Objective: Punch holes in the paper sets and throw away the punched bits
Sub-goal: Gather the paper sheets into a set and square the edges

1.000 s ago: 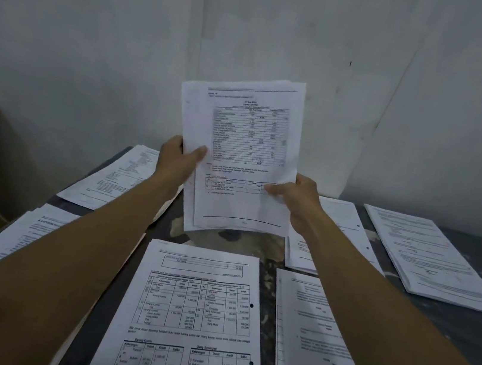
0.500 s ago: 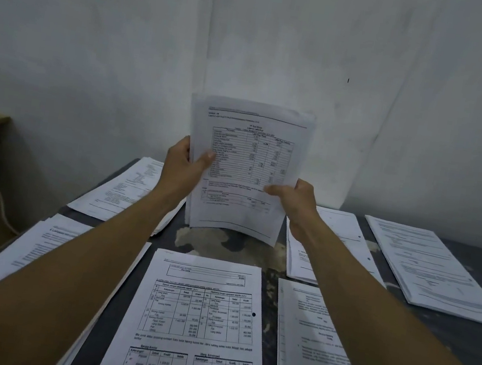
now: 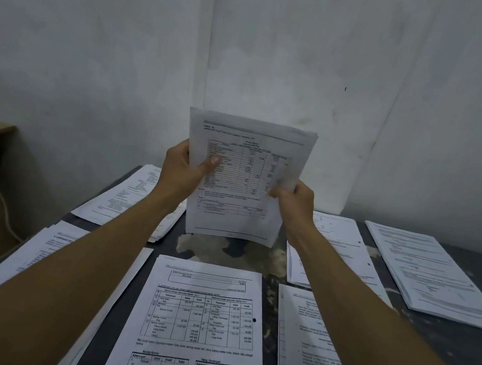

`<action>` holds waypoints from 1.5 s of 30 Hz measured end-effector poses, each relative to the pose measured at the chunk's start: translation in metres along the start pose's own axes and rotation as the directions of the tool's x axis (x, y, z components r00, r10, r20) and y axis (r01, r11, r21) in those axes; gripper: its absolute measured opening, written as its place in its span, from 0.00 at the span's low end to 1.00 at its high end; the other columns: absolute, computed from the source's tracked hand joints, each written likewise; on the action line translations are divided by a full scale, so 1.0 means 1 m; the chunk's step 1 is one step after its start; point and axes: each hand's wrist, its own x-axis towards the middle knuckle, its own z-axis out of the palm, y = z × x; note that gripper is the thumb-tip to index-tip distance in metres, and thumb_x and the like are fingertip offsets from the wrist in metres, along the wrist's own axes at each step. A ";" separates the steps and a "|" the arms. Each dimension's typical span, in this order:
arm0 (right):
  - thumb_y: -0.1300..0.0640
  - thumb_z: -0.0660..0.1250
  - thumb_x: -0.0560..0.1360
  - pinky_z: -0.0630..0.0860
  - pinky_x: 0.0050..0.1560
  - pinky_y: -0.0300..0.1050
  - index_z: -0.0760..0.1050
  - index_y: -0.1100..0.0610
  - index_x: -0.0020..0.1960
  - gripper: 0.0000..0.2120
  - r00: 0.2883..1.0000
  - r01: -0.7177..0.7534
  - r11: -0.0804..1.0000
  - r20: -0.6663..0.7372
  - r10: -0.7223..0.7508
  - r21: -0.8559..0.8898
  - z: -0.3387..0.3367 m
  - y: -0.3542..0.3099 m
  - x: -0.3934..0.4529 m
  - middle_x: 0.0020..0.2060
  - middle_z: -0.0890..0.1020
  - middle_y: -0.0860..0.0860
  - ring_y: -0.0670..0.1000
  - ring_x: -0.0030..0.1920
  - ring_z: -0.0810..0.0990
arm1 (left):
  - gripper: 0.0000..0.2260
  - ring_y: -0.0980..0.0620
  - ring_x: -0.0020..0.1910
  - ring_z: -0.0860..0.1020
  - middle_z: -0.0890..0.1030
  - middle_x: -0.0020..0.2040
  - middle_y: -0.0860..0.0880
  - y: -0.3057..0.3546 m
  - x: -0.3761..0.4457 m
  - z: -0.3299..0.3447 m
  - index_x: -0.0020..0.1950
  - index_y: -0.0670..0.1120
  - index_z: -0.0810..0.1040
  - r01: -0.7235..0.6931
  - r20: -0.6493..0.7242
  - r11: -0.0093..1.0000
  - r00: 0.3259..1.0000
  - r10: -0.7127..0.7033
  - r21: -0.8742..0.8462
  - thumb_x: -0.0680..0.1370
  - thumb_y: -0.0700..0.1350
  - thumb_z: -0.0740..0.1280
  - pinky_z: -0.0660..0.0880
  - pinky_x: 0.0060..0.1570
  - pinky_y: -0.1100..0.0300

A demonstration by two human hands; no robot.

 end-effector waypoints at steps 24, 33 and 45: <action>0.65 0.71 0.69 0.72 0.36 0.32 0.74 0.52 0.57 0.19 0.996 -0.066 0.997 -0.058 0.068 0.028 0.012 -0.001 -0.003 0.45 0.78 0.40 0.42 0.44 0.77 | 0.20 0.53 0.48 0.85 0.86 0.51 0.53 -0.008 0.001 -0.010 0.55 0.51 0.83 0.157 0.114 0.981 0.983 -0.145 -0.110 0.64 0.48 0.80 0.82 0.46 0.57; 0.66 0.68 0.68 0.76 0.38 0.38 0.77 0.55 0.58 0.19 0.999 -0.013 1.000 -0.044 0.013 0.004 0.012 -0.008 -0.002 0.46 0.81 0.44 0.46 0.47 0.79 | 0.15 0.51 0.48 0.86 0.87 0.50 0.53 -0.008 0.008 -0.010 0.53 0.49 0.85 0.139 0.124 0.987 0.984 -0.129 -0.081 0.68 0.43 0.80 0.83 0.48 0.55; 0.61 0.63 0.80 0.75 0.32 0.29 0.80 0.53 0.52 0.08 0.991 0.113 0.991 -0.085 -0.106 0.077 0.015 -0.030 0.002 0.44 0.82 0.42 0.42 0.43 0.80 | 0.11 0.53 0.45 0.86 0.86 0.48 0.53 0.008 0.013 0.009 0.56 0.47 0.84 -0.009 -0.037 0.999 0.999 0.007 -0.052 0.74 0.46 0.77 0.83 0.44 0.58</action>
